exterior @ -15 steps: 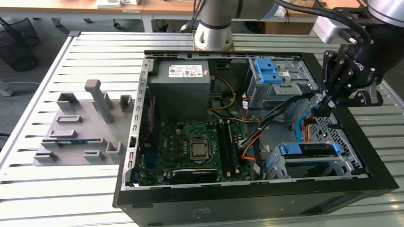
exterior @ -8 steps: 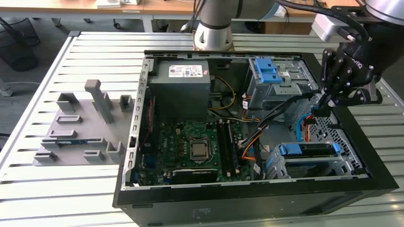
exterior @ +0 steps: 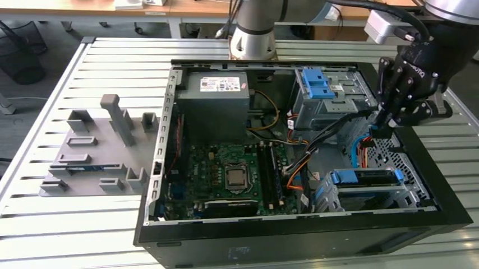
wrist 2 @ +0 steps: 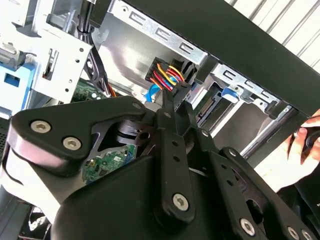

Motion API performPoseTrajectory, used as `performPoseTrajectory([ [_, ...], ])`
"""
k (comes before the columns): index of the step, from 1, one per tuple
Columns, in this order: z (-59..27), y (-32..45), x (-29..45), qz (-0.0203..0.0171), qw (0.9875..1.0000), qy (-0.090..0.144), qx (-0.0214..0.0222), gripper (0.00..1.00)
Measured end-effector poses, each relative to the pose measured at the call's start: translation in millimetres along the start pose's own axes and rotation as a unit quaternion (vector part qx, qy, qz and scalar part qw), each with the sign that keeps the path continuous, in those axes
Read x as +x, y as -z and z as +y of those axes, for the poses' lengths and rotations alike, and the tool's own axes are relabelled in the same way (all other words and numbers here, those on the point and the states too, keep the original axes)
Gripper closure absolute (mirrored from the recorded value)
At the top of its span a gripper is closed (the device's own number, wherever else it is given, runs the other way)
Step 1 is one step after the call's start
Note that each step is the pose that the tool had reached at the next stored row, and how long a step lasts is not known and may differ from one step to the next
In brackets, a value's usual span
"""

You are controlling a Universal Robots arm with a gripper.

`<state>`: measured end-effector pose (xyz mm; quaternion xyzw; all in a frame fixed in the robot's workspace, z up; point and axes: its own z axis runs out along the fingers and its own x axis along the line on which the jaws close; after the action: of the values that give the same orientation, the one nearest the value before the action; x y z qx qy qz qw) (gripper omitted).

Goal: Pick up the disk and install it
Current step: 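Insert the first disk wire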

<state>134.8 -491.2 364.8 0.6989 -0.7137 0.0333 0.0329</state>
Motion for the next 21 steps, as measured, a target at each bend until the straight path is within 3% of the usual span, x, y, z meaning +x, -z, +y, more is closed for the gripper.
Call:
performPoseTrajectory([
  [6,0.1,-3.5,-5.2,0.0113,0.9999,0.0,0.0002,0.75],
  [15,0.1,-6.4,-5.6,0.0387,0.9993,0.0,0.0008,0.75],
  [17,0.1,-7.6,-5.7,0.0417,0.9991,0.0,0.0009,0.75],
  [21,-0.5,-11.3,-6.1,0.0416,0.9991,0.0,0.0009,0.75],
])
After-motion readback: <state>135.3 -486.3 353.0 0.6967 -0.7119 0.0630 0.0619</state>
